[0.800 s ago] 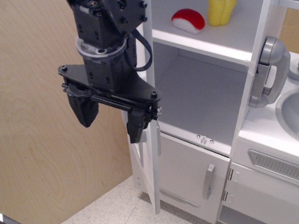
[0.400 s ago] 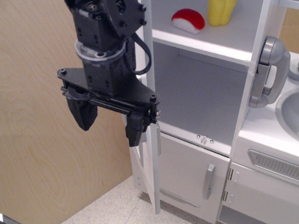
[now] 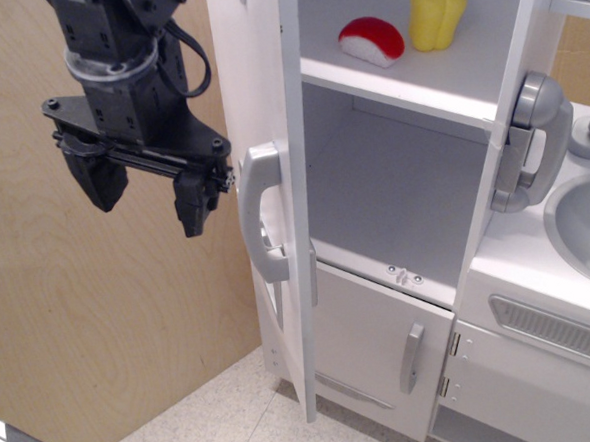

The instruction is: Close fridge

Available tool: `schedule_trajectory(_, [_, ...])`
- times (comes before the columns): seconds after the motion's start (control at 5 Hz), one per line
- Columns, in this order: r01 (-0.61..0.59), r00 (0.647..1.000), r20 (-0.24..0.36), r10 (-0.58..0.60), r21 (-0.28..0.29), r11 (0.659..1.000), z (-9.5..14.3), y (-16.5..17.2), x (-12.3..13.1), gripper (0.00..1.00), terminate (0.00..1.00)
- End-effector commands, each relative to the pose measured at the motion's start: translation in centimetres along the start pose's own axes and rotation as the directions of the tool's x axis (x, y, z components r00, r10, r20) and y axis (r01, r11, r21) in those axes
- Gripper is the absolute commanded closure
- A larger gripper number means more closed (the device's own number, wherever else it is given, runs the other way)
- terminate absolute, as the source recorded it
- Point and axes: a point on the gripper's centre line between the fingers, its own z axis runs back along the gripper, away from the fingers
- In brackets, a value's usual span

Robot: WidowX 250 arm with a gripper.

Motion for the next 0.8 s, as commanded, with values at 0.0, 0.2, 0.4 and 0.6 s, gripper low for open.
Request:
schedule_trajectory(0.0, [-0.109,0.991,0.074,0.108,0.015,0.994,1.1,2.2,5.3,0.0,0.0])
schedule_trajectory(0.2, [-0.176,0.98,0.099,0.174,0.021,0.984,1.4,1.6,7.7,0.0,0.0])
schedule_trajectory(0.4, [-0.187,0.98,0.078,0.185,0.025,0.982,0.8,0.8,9.4,0.0,0.0])
schedule_trajectory(0.6, [-0.152,0.986,0.072,0.15,0.022,0.988,0.2,-0.5,10.4,0.0,0.0])
